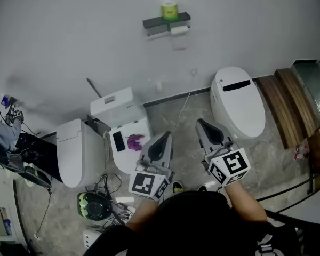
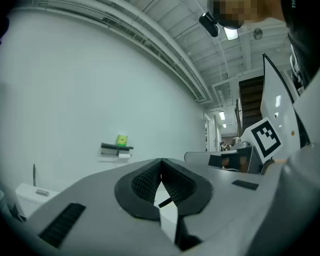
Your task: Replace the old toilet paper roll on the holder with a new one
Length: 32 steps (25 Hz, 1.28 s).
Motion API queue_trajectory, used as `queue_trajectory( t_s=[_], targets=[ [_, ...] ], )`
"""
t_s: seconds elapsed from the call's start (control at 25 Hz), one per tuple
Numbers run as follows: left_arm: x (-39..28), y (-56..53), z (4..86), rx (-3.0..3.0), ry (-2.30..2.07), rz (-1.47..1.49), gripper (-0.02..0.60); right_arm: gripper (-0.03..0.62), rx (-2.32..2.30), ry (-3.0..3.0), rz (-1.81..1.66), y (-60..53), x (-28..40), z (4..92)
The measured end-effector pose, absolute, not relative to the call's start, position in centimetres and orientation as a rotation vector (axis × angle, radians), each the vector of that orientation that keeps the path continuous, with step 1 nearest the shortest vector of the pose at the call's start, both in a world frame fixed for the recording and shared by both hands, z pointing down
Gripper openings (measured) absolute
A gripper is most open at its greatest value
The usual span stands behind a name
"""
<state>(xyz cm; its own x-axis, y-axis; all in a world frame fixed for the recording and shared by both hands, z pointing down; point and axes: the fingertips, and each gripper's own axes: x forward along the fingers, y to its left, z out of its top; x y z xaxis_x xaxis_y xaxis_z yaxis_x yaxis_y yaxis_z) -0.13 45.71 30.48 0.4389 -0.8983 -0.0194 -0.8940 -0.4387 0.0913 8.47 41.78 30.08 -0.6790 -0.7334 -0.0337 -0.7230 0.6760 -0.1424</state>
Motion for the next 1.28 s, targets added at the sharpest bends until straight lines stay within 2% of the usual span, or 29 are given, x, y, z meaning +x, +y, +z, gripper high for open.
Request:
queue_trajectory(
  t_s=[0.76,1.28],
  targets=[
    [-7.1,46.5,31.4,2.633,-1.588,-0.156,0.023,0.018,-1.323,2.765,-0.153,42.8,3.7,30.8],
    [-5.8,43.0,31.7,2.637,-1.585,-0.117,0.023,0.018,-1.364,2.712,-0.147,39.2,5.9,30.1]
  ],
)
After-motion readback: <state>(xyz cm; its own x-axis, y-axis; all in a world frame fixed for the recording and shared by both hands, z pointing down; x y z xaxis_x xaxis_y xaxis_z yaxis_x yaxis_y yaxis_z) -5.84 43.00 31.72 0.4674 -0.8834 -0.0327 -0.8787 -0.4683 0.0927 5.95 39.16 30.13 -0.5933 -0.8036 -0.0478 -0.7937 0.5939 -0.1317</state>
